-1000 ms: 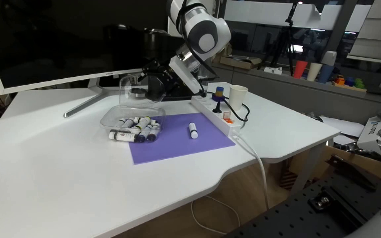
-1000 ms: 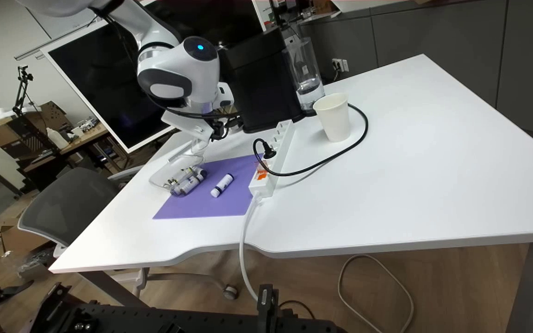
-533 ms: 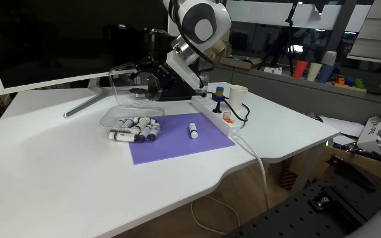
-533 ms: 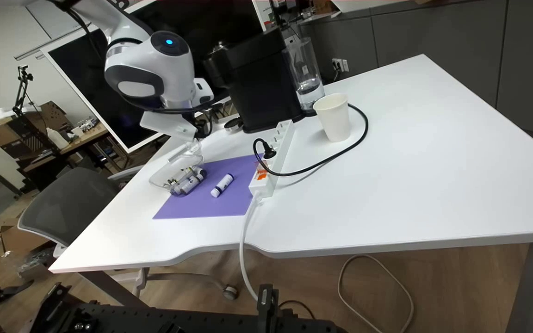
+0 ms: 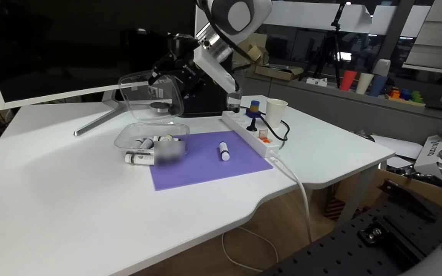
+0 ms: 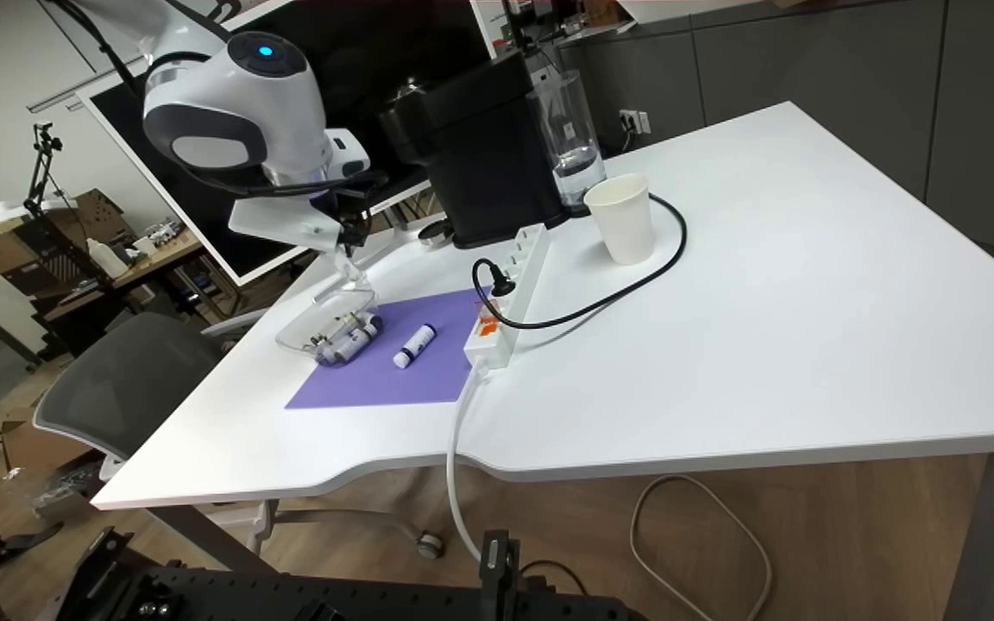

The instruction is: Close the lid on the clear container

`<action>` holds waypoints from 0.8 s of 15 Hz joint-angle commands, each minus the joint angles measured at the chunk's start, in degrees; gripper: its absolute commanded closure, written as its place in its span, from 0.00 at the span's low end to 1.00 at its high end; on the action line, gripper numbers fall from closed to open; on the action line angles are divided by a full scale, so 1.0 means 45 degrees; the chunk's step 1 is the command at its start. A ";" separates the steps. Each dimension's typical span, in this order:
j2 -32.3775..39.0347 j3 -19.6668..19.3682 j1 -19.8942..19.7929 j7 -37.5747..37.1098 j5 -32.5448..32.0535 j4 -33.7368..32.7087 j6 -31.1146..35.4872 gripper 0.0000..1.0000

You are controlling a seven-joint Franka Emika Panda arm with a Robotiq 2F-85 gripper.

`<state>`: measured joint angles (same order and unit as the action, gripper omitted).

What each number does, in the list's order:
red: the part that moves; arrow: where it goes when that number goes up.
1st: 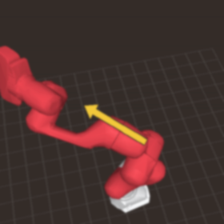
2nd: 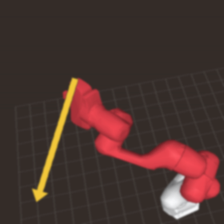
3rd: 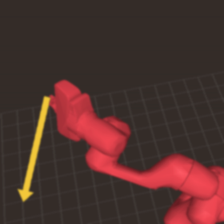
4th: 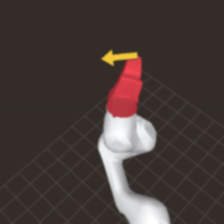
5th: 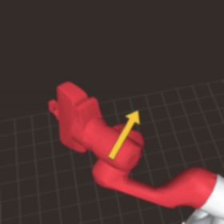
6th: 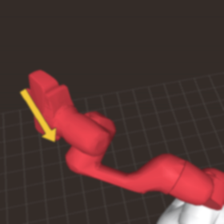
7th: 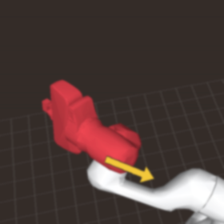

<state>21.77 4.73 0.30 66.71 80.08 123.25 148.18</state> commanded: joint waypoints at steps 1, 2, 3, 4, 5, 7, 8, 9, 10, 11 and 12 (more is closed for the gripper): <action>-0.0939 -0.0248 0.0502 -0.0540 -0.0469 0.0843 0.0870 0.00; -0.1024 -0.0125 0.0454 -0.0659 -0.0717 0.0951 0.0998 0.00; -0.1101 -0.0141 0.0505 -0.0783 -0.1031 0.1038 0.1002 0.00; -0.1137 -0.0193 0.0546 -0.1044 -0.1585 0.1107 0.0854 0.00; -0.1149 -0.0297 0.0609 -0.1455 -0.2317 0.1143 0.0625 0.00; -0.1050 -0.0385 0.0512 -0.2429 -0.4102 0.1081 -0.0191 0.00; -0.1015 -0.0421 0.0466 -0.2913 -0.5048 0.1039 -0.0709 0.00; -0.0992 -0.0461 0.0427 -0.3386 -0.6035 0.0968 -0.1275 0.00; -0.0959 -0.0543 0.0445 -0.3944 -0.7217 0.0924 -0.1823 0.00; -0.0942 -0.0891 0.0756 -0.4328 -0.8267 0.0899 -0.2434 0.00; -0.0914 -0.0978 0.0811 -0.4699 -0.9223 0.0817 -0.3026 0.00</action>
<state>18.66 2.55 2.39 51.64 48.65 126.96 140.76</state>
